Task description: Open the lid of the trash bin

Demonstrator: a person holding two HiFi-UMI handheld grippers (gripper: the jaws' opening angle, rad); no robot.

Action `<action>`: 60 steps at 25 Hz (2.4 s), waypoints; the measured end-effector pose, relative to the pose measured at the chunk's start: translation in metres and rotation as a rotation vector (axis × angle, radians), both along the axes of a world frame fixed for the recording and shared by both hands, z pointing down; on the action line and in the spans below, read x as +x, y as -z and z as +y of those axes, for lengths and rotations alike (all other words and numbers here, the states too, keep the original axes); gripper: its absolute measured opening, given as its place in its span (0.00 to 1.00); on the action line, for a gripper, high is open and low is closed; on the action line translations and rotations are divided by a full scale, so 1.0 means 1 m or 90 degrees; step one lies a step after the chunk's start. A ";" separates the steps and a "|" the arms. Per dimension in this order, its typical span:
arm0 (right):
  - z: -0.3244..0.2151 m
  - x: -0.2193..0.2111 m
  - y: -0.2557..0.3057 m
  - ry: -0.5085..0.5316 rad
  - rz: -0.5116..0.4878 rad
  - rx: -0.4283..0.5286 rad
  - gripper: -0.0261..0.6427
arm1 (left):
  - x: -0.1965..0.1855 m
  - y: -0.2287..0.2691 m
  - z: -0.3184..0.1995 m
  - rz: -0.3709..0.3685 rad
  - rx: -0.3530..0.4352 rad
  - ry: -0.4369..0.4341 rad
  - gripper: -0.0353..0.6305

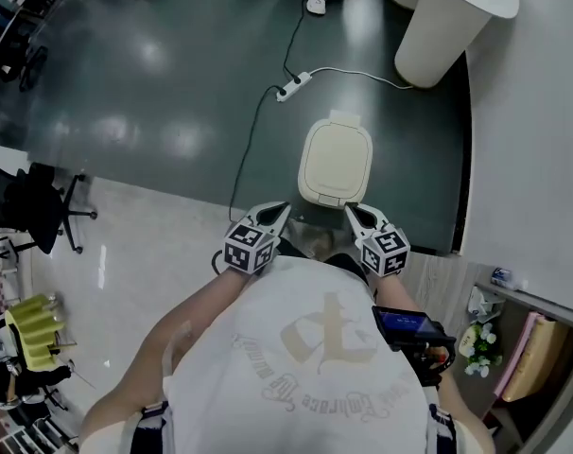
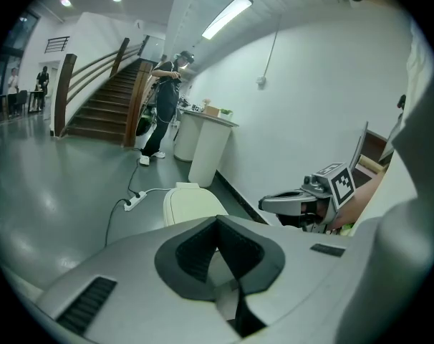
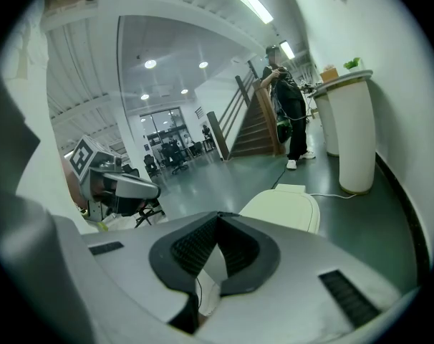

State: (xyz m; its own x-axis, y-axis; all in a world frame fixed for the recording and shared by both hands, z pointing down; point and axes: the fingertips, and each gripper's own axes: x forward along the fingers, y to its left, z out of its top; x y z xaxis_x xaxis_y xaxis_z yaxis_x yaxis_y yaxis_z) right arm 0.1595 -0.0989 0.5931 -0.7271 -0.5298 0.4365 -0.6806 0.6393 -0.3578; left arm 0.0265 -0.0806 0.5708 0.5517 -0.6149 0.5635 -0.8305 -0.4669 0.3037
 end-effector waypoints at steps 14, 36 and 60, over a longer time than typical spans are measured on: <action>0.005 -0.021 -0.031 0.020 0.073 -0.035 0.05 | -0.021 -0.018 0.003 0.016 -0.038 -0.018 0.07; -0.012 -0.046 -0.103 0.137 0.249 -0.064 0.05 | -0.063 -0.043 0.012 0.032 -0.069 0.047 0.07; -0.028 -0.064 -0.166 0.267 0.495 -0.049 0.05 | -0.107 -0.063 0.025 0.040 -0.095 0.127 0.07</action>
State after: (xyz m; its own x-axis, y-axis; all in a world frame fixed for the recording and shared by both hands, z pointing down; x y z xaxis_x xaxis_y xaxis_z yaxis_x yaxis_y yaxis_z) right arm 0.0956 -0.1272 0.7590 -0.3374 -0.2355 0.9114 -0.4640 0.8840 0.0567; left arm -0.0803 -0.0559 0.6343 0.4646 -0.6273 0.6250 -0.8791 -0.2419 0.4107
